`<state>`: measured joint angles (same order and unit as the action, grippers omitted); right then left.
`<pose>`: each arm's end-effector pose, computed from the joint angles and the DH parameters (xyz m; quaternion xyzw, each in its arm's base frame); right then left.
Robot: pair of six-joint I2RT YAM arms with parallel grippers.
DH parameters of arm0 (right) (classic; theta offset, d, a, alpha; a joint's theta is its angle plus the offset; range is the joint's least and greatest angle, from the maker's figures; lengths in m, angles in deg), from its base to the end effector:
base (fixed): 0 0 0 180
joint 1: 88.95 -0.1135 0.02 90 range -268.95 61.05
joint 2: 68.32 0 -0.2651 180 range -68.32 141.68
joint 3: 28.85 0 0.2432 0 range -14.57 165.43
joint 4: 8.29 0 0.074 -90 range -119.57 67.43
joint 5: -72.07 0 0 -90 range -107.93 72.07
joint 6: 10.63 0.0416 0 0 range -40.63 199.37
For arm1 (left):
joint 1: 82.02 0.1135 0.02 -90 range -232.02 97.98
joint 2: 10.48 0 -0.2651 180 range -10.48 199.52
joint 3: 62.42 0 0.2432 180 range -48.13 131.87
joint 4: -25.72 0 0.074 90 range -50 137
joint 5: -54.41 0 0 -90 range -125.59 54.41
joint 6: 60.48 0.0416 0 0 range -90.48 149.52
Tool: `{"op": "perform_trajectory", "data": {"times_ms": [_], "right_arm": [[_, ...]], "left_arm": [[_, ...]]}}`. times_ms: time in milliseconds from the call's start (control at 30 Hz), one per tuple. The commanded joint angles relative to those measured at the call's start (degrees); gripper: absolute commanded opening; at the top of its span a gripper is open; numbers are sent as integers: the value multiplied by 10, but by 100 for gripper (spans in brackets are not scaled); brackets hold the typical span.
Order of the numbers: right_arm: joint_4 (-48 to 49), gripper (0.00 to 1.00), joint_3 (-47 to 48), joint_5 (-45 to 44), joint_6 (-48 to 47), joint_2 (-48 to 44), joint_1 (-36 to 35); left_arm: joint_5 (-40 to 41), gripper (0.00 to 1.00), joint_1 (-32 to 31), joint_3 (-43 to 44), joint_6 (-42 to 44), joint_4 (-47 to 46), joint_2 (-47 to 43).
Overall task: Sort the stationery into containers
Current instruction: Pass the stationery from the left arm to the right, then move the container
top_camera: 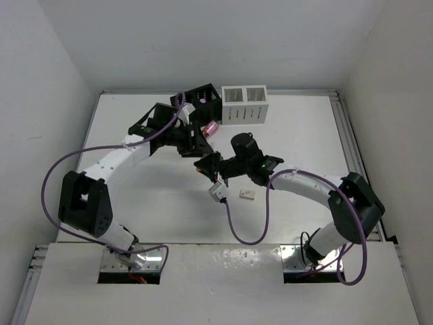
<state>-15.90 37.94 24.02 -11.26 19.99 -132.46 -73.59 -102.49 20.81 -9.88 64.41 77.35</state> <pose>0.2203 0.2474 0.2382 -0.8121 0.1467 0.0938 0.5569 0.3003 -0.1394 0.2857 -0.0154 0.8775 -0.4461 0.1757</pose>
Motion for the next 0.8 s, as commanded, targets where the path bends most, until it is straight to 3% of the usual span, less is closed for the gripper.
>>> {"op": "perform_trajectory", "data": {"times_ms": [0,100,233,267,300,400,433,533,767], "right_arm": [[126,0,-26,9,65,2,3],[223,0,-41,6,162,-2,6],[364,0,-40,-46,349,-8,13],[377,0,-28,-63,388,-9,19],[396,0,-19,-103,470,-7,22],[392,0,30,-187,625,-3,39],[386,0,59,-210,662,0,48],[353,0,113,-289,809,15,64],[281,0,220,-385,989,69,96]], "left_arm": [[8,78,-1,21,29,-17,-36],[33,100,49,31,39,-67,-58],[94,94,137,97,72,-103,-51],[103,88,154,103,77,-123,-42],[115,72,176,123,90,-124,-34],[185,39,197,174,115,-102,15],[194,21,197,186,118,-92,45],[215,2,195,225,124,-89,111],[294,0,177,295,155,-101,228]]}}
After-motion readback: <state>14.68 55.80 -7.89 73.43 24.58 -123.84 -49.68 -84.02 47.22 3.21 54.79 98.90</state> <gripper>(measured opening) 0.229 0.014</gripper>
